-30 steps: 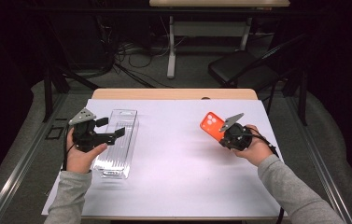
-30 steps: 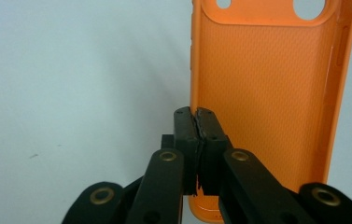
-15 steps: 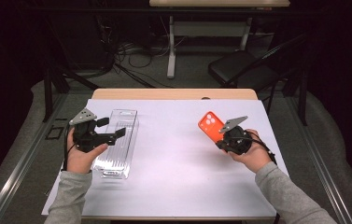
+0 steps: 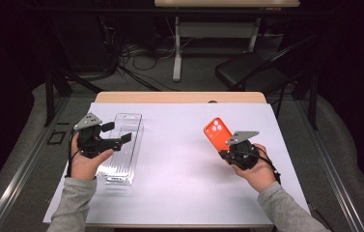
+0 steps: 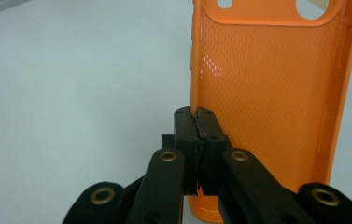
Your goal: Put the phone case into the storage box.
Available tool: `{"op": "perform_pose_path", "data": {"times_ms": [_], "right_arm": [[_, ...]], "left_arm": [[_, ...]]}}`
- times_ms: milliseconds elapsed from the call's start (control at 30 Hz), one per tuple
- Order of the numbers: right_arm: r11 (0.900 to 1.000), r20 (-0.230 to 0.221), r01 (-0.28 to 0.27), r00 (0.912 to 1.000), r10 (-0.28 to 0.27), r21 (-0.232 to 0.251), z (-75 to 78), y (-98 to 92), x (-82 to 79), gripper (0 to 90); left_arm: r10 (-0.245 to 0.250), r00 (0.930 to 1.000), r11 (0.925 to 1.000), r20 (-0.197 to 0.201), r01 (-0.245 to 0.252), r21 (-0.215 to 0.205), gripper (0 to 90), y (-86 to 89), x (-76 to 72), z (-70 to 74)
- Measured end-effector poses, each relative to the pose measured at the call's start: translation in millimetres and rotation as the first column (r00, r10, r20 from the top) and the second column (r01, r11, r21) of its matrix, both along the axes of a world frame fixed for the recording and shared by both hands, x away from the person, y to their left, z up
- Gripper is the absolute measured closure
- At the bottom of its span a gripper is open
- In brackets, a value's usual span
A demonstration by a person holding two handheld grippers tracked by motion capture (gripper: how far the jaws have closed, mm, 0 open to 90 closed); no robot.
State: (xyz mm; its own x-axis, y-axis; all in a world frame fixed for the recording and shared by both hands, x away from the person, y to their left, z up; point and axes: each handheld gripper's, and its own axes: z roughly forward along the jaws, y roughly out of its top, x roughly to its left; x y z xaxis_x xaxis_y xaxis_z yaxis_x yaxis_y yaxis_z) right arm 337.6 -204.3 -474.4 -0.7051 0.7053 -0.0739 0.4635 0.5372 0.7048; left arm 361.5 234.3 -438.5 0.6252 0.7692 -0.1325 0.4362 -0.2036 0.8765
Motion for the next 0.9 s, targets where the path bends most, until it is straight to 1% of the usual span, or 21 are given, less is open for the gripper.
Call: {"op": "perform_pose_path", "data": {"times_ms": [133,200,267,400,433,533,600,700,800,900], "right_arm": [[1.000,0.034,0.018,0.9993,-0.018,0.022,-2.4,6.0,-6.7,89.4],[0.999,0.043,0.024,0.9988,-0.026,0.035,-2.2,8.6,-8.3,89.4],[0.998,0.064,0.027,0.9975,-0.030,0.050,-1.0,10.9,-8.4,89.4],[0.994,0.078,0.036,0.9960,-0.044,0.099,0.2,16.8,-6.8,89.4],[0.993,0.077,0.039,0.9960,-0.047,0.109,0.3,18.7,-6.9,89.4],[0.991,0.095,0.041,0.9940,-0.054,0.128,0.0,25.2,-7.3,89.4],[0.986,0.097,0.046,0.9933,-0.062,0.159,0.6,29.2,-7.8,89.4],[0.979,0.118,0.051,0.9901,-0.076,0.197,2.4,35.1,-8.2,89.4],[0.968,0.129,0.052,0.9879,-0.086,0.245,4.5,41.1,-9.0,89.4],[0.960,0.143,0.049,0.9855,-0.091,0.277,5.3,47.8,-10.1,89.4]], "left_arm": [[-0.005,1.0000,1.0000,0.000,0.005,-0.002,16.1,-2.8,-1.0,0.2],[-0.007,1.0000,1.0000,0.000,0.007,-0.001,16.1,-4.1,-1.8,0.6],[-0.010,1.0000,1.0000,0.001,0.010,-0.002,16.1,-5.8,-2.3,0.8],[-0.019,0.9998,0.9998,0.004,0.019,0.000,16.1,-10.1,-3.6,1.3],[-0.024,0.9997,0.9997,0.005,0.024,0.002,16.1,-11.1,-3.8,1.4],[-0.032,0.9995,0.9995,0.004,0.032,0.003,16.1,-15.1,-4.8,1.4],[-0.037,0.9993,0.9993,0.004,0.037,0.006,16.1,-17.9,-5.3,1.2],[-0.048,0.9988,0.9988,0.006,0.048,0.009,16.1,-21.7,-6.4,1.2],[-0.052,0.9986,0.9986,0.009,0.052,0.007,16.2,-25.5,-7.8,1.4],[-0.060,0.9981,0.9982,0.014,0.060,0.007,16.4,-28.7,-9.3,1.6]]}}
